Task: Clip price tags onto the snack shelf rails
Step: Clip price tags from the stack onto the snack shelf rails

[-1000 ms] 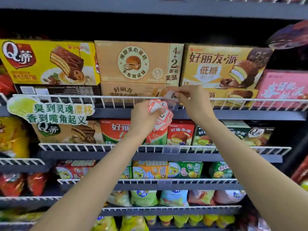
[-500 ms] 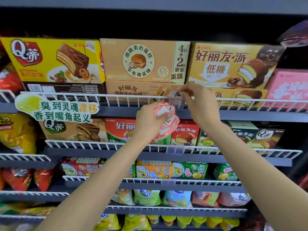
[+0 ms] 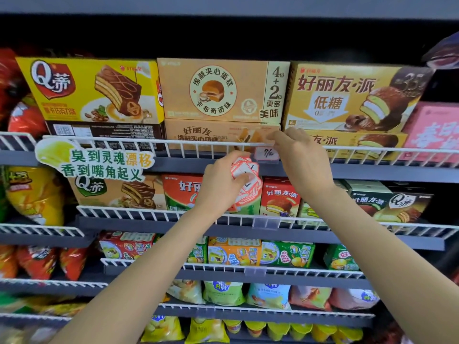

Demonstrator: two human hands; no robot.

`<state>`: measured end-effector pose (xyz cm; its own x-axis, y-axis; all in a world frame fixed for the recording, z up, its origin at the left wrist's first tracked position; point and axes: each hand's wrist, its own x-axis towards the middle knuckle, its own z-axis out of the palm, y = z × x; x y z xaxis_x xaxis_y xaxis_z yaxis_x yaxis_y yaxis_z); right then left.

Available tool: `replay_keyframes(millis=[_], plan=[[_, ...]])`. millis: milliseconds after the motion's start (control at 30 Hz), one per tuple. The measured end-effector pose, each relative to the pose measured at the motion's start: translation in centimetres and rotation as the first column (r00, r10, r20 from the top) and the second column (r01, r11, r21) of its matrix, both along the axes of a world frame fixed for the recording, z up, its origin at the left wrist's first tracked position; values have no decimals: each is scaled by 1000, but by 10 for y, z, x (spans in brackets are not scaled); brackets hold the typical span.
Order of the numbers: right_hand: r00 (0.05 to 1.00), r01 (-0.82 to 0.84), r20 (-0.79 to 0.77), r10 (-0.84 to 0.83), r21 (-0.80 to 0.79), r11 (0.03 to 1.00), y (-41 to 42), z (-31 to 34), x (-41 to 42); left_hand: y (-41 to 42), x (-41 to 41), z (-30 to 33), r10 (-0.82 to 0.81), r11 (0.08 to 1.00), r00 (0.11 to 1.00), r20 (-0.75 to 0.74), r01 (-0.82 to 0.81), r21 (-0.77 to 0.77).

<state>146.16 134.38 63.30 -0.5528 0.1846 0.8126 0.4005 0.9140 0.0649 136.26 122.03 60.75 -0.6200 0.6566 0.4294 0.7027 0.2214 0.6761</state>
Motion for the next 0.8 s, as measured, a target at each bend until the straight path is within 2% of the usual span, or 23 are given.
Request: replay_keyframes(millis=[133,433,600,800], plan=[[999,8,-38,-6,58,998,-2,-5,-2,-1,1,3,0,1000,1000,13,0,6],[998,34,-50,-30,63,997,1,-19,-3,-3,5,9,-3,1000,1000,6,3,-9],[997,-80,-16,81,59,995,8,-25,-4,-3,5,11,-4,1000,1000,-1,4,-22],[994,-90,68,87,49,995,11,-27,2,-3,6,15,-14,1000,1000,19,14,-11]])
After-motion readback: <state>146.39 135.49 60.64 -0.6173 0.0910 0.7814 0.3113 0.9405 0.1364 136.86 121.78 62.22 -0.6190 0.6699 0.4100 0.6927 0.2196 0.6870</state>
